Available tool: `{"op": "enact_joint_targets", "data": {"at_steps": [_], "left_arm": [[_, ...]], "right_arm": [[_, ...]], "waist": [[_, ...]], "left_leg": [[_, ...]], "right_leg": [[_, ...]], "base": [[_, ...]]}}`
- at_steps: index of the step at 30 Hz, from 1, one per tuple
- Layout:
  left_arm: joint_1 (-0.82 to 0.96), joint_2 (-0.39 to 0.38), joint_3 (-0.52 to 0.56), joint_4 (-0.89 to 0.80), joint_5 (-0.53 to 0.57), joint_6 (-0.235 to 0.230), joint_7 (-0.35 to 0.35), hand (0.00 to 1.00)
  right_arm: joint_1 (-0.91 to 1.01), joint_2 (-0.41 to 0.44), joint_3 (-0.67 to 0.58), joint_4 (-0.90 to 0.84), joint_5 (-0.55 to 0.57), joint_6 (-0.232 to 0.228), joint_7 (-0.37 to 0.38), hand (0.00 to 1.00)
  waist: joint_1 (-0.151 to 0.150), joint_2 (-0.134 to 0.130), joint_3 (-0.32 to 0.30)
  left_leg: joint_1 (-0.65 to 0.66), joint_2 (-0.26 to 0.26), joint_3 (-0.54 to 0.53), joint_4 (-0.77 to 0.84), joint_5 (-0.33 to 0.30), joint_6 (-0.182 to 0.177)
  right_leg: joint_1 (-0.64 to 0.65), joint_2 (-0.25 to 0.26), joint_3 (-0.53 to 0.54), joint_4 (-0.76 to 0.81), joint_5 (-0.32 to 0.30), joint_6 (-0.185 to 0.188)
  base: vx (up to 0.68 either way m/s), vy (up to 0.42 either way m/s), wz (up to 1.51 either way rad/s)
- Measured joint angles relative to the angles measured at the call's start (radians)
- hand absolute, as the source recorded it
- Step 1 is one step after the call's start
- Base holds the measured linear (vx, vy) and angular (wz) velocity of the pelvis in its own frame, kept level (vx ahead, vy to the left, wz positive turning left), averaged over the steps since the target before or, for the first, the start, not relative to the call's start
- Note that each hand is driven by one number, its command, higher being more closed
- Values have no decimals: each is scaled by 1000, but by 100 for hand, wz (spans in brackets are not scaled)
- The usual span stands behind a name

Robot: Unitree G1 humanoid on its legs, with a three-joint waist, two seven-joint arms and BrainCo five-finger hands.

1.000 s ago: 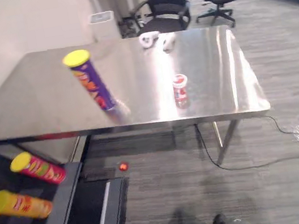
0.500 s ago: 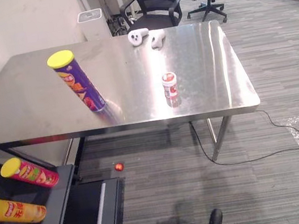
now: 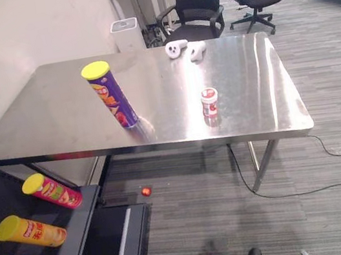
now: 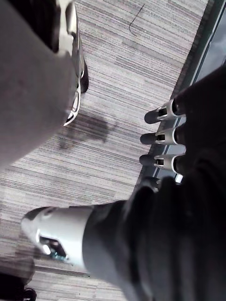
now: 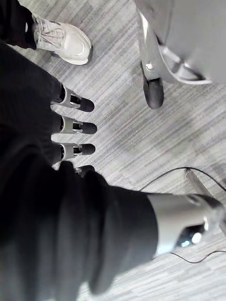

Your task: Put the gum and the chips on the shelf.

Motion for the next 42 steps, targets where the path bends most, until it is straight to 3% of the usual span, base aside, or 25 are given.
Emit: {"op": "enact_joint_targets", "data": {"at_steps": [11, 18, 22, 23, 24, 26, 28, 29, 30, 34, 38, 42], "left_arm": [[5, 3, -2, 0, 2, 3, 2, 0], [4, 5, -2, 0, 1, 9, 4, 0], [-1, 1, -1, -7, -3, 9, 4, 0], [1, -4, -3, -10, -17, 9, 2, 0], [1, -6, -3, -10, -19, 9, 2, 0], [6, -7, -2, -15, -19, 9, 2, 0], [13, -11, -1, -22, -19, 9, 2, 0], [14, -15, 4, -20, -15, 9, 3, 0], [20, -17, 15, -22, -14, 8, 5, 0], [21, 5, 12, -29, -6, 7, 9, 0], [22, -1, -3, -18, 3, 7, 9, 0], [11, 4, -13, -14, 25, 6, 5, 0]], "right_arm": [[-28, -17, -8, -3, 1, 0, 0, 0], [-24, -17, -7, -7, 1, 0, 0, 0], [1, -26, -18, -3, 1, 1, 0, 0], [19, -34, -51, -2, 1, 1, -1, 0], [26, -38, -67, -1, 0, 2, -1, 0], [35, -38, -116, 13, 0, 5, -4, 0], [37, -39, -135, 13, 0, 5, -3, 0], [32, -40, -159, 12, -2, 6, -1, 0], [32, -29, -166, 12, -4, 8, -2, 0], [49, -18, -171, 26, -9, 25, -6, 0], [23, -14, -154, 27, -21, 26, -4, 0], [-6, -14, -151, 27, -38, 25, 8, 0]], "waist": [[0, -5, -19], [-2, -6, -17], [-4, -12, 5], [-7, 8, 9], [-12, 12, 9], [-21, 13, 11], [-25, 24, 9], [-22, 30, 12], [-23, 35, 3], [-28, -12, -1], [-27, 3, -9], [-25, 4, -13]], "left_leg": [[5, -12, -24, 2, 0, 0], [9, -5, 18, 59, -9, -15], [-150, 63, 30, 446, -11, -34], [-177, 93, 20, 516, -49, -22], [-192, 98, -3, 520, -69, -27], [-211, 100, -92, 395, -85, -35], [-209, 119, -148, 203, -36, -36], [-215, 132, -168, 130, -8, -54], [-212, 113, -155, 93, -16, -48], [-181, 45, -140, 4, -12, -47], [-134, 20, -130, -41, 18, -16], [-106, 11, -138, -42, 17, -15]], "right_leg": [[12, -14, -17, 0, 3, 5], [15, -5, 41, 1, -3, 6], [33, -12, 82, 3, -13, 9], [53, -12, 89, 1, -19, 14], [60, -15, 89, 1, -21, 17], [59, -35, 106, 20, -30, 42], [40, -29, 141, 26, -25, 60], [29, -18, 174, 8, -8, 80], [17, -26, 209, 0, -4, 98], [-7, -75, 258, 5, 8, 111], [-6, -81, 294, 6, 14, 122], [2, -85, 310, 6, 14, 122]], "base": [[-6, 89, 7], [-14, 60, -24], [-22, 26, -25], [7, 49, -12], [17, 57, -10], [-16, 110, -29], [-51, 176, -60], [6, 204, -69], [25, 193, -56], [101, 154, -10], [174, 81, -20], [164, 49, -22]]}}
